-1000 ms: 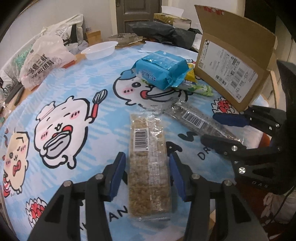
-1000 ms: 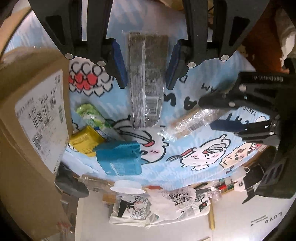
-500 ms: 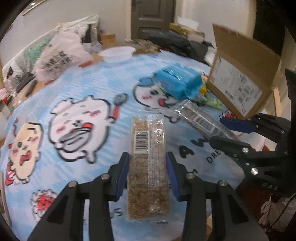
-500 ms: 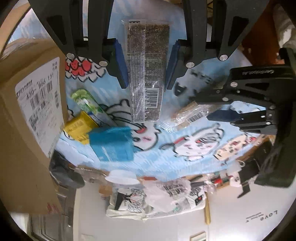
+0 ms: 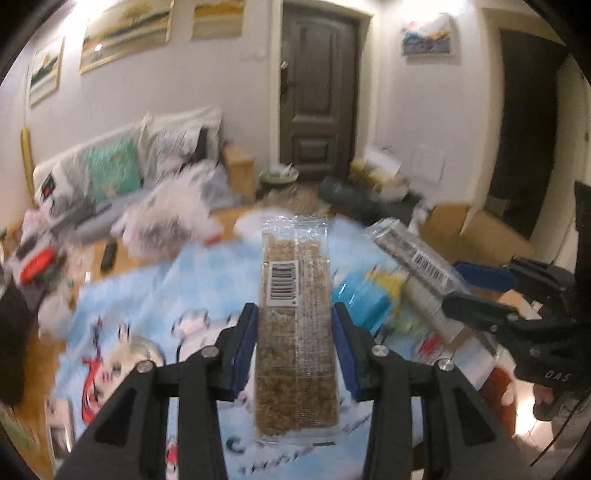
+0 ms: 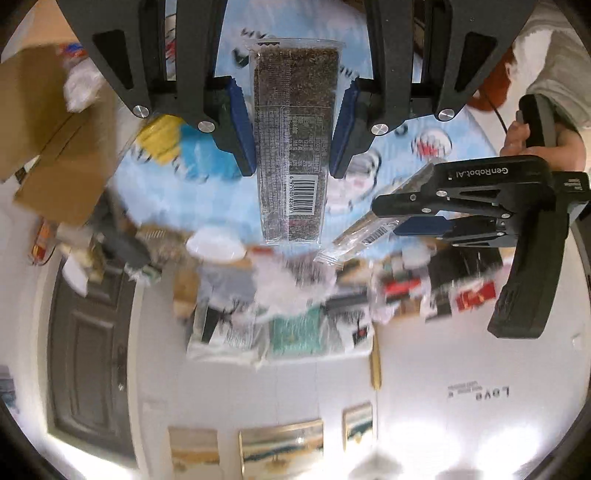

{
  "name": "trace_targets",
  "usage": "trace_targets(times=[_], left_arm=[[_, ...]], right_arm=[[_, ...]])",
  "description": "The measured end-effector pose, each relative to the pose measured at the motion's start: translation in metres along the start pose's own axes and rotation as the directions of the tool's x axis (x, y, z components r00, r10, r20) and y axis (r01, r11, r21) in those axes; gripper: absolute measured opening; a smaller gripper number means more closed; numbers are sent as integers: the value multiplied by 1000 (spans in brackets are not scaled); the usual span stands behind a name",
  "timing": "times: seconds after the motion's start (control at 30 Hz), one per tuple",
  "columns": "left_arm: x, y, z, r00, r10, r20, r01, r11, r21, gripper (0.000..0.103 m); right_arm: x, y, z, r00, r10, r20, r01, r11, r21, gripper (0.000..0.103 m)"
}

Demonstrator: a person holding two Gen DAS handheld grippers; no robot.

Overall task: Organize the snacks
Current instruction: 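Lift both packs over the box and open both grippers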

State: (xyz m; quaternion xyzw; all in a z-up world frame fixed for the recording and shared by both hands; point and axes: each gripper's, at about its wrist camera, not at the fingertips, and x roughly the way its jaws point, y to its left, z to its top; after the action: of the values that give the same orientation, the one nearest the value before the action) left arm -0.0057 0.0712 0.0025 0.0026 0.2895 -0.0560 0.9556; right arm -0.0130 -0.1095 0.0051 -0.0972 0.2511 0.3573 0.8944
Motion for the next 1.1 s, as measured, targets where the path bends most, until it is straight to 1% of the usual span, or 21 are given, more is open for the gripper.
trace_targets(times=[0.07,0.13,0.23,0.3,0.37,0.43,0.5,0.57,0.67,0.73,0.77,0.83,0.9,1.1], left_arm=[[-6,-20,26,998,-45,44,44,999,30,37],[-6,-41,46,994,-90,68,86,995,59,37],[4,-80,72,983,-165,78,157,982,106,37],[17,-108,86,973,-222,61,213,968,131,37],[33,-133,99,964,-261,41,252,956,152,37],[56,-160,111,950,-311,-4,308,938,162,37],[80,-183,116,937,-344,-60,349,924,157,37],[106,-203,118,930,-348,-122,364,917,162,37],[142,-222,114,920,-329,-214,366,915,168,37],[159,-228,111,920,-306,-247,352,920,173,37],[164,-234,108,920,-294,-260,345,922,176,37],[176,-240,103,915,-282,-289,342,922,181,37],[179,-245,98,911,-270,-313,338,922,188,38],[186,-242,94,905,-264,-335,338,923,185,39]], right_arm=[[-15,-10,9,999,-17,39,17,1000,3,36],[-31,-24,15,996,-55,76,54,998,13,36],[-52,-53,19,987,-120,108,116,992,48,36],[-62,-80,16,979,-170,110,160,983,92,36],[-69,-102,10,972,-213,97,200,971,127,36],[-74,-130,-1,963,-259,70,244,955,167,36],[-70,-153,-10,958,-285,36,273,942,197,36],[-64,-174,-22,954,-301,-6,295,931,213,36],[-54,-193,-33,950,-309,-47,312,924,221,36],[-48,-203,-39,949,-307,-71,315,922,226,36],[-45,-206,-42,949,-305,-79,315,922,226,36],[-38,-213,-45,948,-305,-94,318,921,224,36],[-34,-217,-47,948,-300,-103,315,923,219,36],[-23,-219,-53,946,-295,-132,317,924,212,38]])
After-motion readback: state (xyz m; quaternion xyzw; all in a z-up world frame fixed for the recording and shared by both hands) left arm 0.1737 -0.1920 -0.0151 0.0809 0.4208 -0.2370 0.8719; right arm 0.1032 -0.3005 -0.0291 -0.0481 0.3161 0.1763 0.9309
